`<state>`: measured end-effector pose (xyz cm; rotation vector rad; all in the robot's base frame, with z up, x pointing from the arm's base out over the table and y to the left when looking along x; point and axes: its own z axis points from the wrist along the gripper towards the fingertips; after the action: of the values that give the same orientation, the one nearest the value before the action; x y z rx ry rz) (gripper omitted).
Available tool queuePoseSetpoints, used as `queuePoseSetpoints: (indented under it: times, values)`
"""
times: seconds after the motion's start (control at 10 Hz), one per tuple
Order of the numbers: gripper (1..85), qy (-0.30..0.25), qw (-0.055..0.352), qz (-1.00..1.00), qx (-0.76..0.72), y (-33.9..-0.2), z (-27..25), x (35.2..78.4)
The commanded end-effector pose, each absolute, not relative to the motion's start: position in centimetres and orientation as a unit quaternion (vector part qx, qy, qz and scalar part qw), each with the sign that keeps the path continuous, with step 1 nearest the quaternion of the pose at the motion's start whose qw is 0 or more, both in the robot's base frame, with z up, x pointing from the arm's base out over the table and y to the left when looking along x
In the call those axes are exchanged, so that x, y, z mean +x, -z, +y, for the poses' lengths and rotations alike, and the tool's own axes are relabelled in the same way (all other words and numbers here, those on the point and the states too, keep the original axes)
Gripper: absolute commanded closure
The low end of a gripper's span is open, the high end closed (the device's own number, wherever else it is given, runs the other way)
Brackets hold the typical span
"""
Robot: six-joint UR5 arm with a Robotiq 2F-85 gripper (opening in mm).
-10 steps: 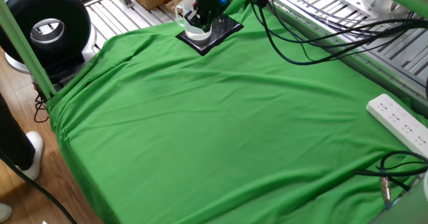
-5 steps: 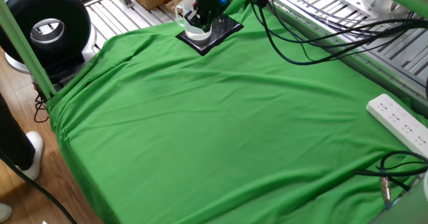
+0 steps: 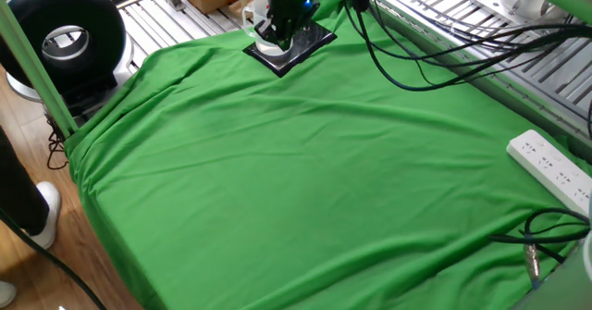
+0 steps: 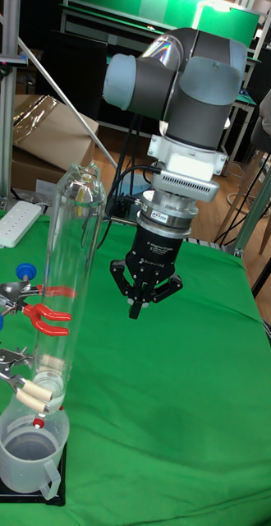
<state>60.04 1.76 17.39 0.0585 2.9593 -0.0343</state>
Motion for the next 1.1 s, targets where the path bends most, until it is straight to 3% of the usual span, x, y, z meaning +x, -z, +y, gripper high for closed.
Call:
queuePoseSetpoints:
  times: [0.0, 0.5, 1.0]
  values:
    - [84.3, 0.006, 0.09, 0.996, 0.005, -17.2, 1.4, 62.2]
    - [84.3, 0.009, 0.102, 0.995, 0.017, -17.5, 0.3, 68.5]
    - [84.3, -0.013, 0.119, 0.985, 0.123, -17.1, 0.8, 69.8]
